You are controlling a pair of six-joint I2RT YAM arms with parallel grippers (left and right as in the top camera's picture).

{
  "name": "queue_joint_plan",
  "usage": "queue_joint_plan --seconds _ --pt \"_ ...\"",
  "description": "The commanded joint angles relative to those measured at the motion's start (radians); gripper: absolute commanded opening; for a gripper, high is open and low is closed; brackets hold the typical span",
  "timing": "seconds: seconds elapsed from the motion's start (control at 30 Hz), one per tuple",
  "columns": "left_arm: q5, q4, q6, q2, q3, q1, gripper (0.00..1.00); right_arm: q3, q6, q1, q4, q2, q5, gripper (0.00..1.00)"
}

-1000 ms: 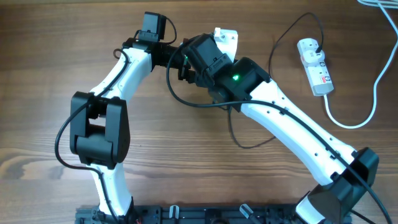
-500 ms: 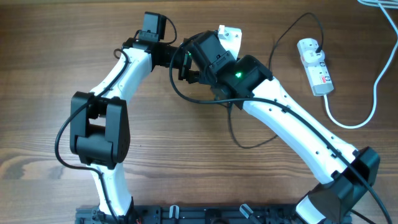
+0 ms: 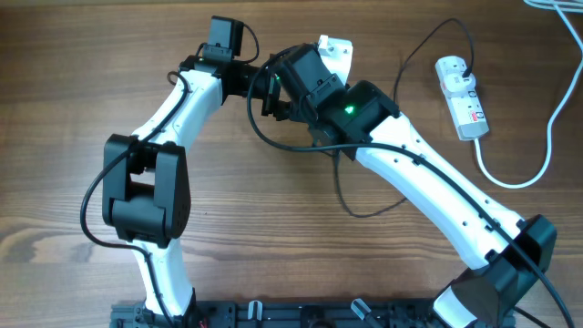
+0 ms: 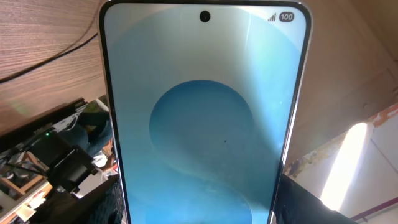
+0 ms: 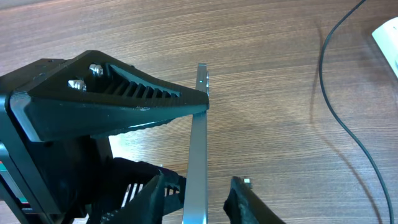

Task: Plug charger to phone and switch on socket

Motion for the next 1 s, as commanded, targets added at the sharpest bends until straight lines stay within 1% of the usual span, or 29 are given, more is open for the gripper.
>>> queue_joint_plan --seconds 0.0,0.07,0.23,0.37,0.4,0.47,0.5,0.6,0.67,0.73,0.8,0.93,0.97 --pt "0.054 0.004 -0.006 -0.032 0.003 -0.003 0.68 0.014 0.002 -0.002 0.006 0.024 -0.003 0.31" --pt "0.054 0.004 -0.006 -0.032 0.003 -0.003 0.68 0.014 0.002 -0.002 0.006 0.024 -0.002 0.27" --pt "0.054 0.004 -0.006 -0.032 0.003 -0.003 0.68 0.014 0.002 -0.002 0.014 0.024 -0.001 0.23" --pt "0.054 0.003 -0.006 -0.032 0.003 -0.003 0.68 0.014 0.002 -0.002 0.021 0.024 -0.001 0.17" --pt "0.054 0.003 -0.006 -0.032 0.003 -0.003 0.68 0.014 0.002 -0.002 0.021 0.024 -0.001 0.15" --pt "0.055 0.003 -0.006 -0.032 0.003 -0.003 0.68 0.014 0.003 -0.002 0.02 0.024 -0.002 0.06" --pt "0.058 0.003 -0.006 -0.032 0.003 -0.003 0.68 0.014 0.003 -0.002 0.02 0.024 -0.002 0.05" --pt "0.061 0.003 -0.006 -0.032 0.003 -0.003 0.68 0.014 0.005 -0.002 0.021 0.024 -0.002 0.05" --pt "0.061 0.003 -0.006 -0.032 0.003 -0.003 0.69 0.014 0.039 -0.002 0.02 0.024 -0.001 0.04" --pt "0.061 0.003 -0.016 -0.032 0.003 -0.003 0.72 0.014 0.143 -0.002 0.018 0.023 0.032 0.04" --pt "0.06 0.004 -0.018 -0.032 0.003 -0.001 0.73 0.015 0.308 -0.002 -0.001 0.02 0.08 0.04" --pt "0.056 0.004 -0.018 -0.032 0.003 0.011 0.74 0.015 0.558 -0.003 -0.026 0.006 0.108 0.05" --pt "0.056 0.004 -0.018 -0.032 0.003 0.015 0.74 0.015 0.644 -0.003 -0.027 0.003 0.108 0.05"
